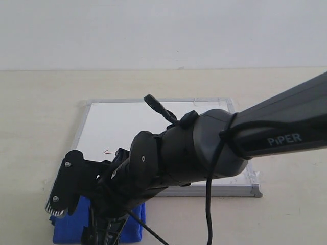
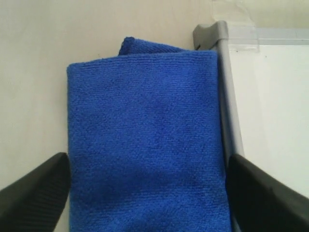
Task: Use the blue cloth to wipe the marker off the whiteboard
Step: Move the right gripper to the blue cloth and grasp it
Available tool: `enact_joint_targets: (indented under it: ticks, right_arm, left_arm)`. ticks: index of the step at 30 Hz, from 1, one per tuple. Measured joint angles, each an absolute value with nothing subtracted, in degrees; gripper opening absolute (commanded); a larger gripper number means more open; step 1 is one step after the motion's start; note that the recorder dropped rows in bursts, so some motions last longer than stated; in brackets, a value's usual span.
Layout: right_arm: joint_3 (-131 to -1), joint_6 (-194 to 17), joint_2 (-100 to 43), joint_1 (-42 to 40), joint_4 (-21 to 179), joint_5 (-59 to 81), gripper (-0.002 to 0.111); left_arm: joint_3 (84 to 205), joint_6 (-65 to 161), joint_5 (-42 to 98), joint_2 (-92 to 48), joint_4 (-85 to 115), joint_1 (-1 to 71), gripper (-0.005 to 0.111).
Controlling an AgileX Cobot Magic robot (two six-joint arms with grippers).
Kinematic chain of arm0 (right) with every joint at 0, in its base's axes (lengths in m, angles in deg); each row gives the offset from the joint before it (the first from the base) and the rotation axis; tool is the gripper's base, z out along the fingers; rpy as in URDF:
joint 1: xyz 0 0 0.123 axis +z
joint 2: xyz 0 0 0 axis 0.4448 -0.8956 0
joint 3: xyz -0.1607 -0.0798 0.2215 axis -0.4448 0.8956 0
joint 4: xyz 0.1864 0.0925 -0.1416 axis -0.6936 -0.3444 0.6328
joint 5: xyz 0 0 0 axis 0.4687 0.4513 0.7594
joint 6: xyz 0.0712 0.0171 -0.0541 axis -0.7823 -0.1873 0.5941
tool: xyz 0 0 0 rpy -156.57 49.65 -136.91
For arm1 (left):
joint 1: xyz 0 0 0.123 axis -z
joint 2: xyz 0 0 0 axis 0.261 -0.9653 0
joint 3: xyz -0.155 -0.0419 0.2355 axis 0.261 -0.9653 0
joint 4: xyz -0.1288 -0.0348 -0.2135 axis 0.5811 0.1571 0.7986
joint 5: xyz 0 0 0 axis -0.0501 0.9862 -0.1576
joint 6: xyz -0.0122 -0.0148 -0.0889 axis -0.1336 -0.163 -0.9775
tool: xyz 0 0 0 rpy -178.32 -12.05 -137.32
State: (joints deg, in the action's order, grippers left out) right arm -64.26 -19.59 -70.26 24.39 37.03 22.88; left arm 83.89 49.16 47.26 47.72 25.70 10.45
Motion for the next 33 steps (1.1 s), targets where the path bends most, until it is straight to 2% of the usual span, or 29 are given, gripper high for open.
enact_joint_targets:
  ticks: [27,30,31,32,33]
  right_arm:
    - [-64.39,-19.51,-73.24,24.52,36.9,21.29,0.078]
    - [-64.89,-19.6,-73.76,24.52,36.35,21.29,0.065]
    - [-65.0,-19.6,-74.01,24.52,36.23,21.03,0.057]
    - [-65.0,-19.73,-74.17,24.52,36.23,20.71,0.036]
    - [-65.13,-19.73,-74.34,24.52,36.23,20.12,0.025]
  left_arm:
    - [83.89,49.16,47.26,47.72,25.7,10.45,0.004]
    - [83.89,49.16,47.26,47.72,25.7,10.45,0.004]
    - [83.89,49.16,47.26,47.72,25.7,10.45,0.004]
    - [83.89,49.16,47.26,47.72,25.7,10.45,0.004]
    - [83.89,49.16,47.26,47.72,25.7,10.45,0.004]
